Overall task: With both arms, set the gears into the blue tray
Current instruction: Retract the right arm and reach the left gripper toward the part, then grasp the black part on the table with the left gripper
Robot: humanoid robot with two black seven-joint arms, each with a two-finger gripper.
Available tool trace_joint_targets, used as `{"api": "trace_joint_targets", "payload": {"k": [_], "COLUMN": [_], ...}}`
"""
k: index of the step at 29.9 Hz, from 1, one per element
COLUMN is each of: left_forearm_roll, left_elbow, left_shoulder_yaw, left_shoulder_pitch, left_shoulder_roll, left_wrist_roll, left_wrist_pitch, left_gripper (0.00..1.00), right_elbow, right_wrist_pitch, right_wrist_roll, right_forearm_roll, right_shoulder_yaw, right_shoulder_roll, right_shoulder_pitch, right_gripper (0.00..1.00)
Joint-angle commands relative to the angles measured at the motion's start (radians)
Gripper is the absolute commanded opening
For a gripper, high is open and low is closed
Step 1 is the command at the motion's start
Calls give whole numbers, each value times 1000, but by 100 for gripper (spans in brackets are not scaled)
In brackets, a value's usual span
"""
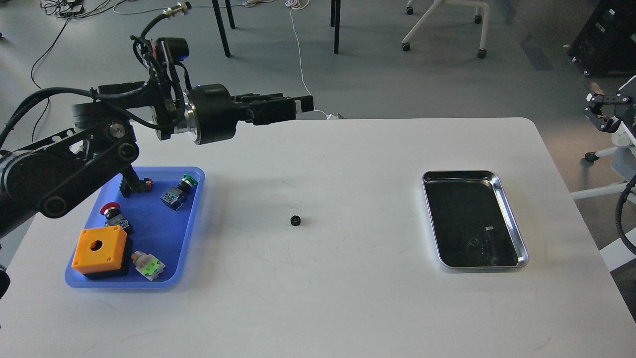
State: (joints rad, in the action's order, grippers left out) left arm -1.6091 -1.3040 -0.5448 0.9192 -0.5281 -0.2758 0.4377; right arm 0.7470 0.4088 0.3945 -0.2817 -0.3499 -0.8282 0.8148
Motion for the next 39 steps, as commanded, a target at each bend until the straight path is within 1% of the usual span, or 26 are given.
{"api": "trace_joint_targets", "payload": {"k": [1,3,5,8,10,12,14,16,19,22,25,28,31,32,35,39], "left_forearm_roll": [-272,-426,-512,-545,-546,-545,-538,-540,-538,-542,-540,-528,-523,-523,-525,-525], "left_elbow": [0,6,19,54,104,162,218,256,267,275,307,342,345,347,348,348], "left_shoulder_yaw": [89,161,230,313,379,436,450,447,447,450,447,448,448,448,450,451], "left_shoulder_pitch": [0,0,0,-11,-13,-13,-28,-57,-68,-76,-89,-94,-105,-105,-105,-105], "left_shoulder_roll": [53,65,83,102,112,144,177,189,191,192,200,223,224,224,224,224], "left_wrist_roll": [-2,-2,-2,-2,-2,-2,-2,-2,-2,0,0,0,-2,-2,-5,-14], "left_wrist_pitch": [-59,-117,-177,-258,-284,-301,-319,-332,-338,-352,-356,-369,-387,-387,-387,-382], "left_gripper": [96,94,94,90,85,79,72,67,63,63,62,58,55,52,38,27], "right_elbow": [-1,6,6,8,11,12,18,41,69,86,100,120,144,149,149,149], "right_wrist_pitch": [62,80,80,80,80,80,80,80,80,80,80,80,80,80,80,80], "right_wrist_roll": [46,67,72,72,72,72,72,72,72,72,73,72,73,73,73,72], "right_forearm_roll": [-45,-47,-47,-47,-47,-47,-47,-47,-47,-47,-47,-47,-47,-47,-47,-45], "right_shoulder_yaw": [-52,-90,-128,-185,-204,-207,-207,-207,-211,-213,-215,-221,-222,-224,-236,-238], "right_shoulder_roll": [12,24,50,64,64,63,58,52,35,32,31,20,0,-3,-8,-8], "right_shoulder_pitch": [-71,-127,-175,-218,-226,-226,-226,-227,-233,-233,-233,-233,-233,-233,-233,-233], "right_gripper": [98,98,98,98,98,98,98,98,98,98,98,98,98,98,98,98]}}
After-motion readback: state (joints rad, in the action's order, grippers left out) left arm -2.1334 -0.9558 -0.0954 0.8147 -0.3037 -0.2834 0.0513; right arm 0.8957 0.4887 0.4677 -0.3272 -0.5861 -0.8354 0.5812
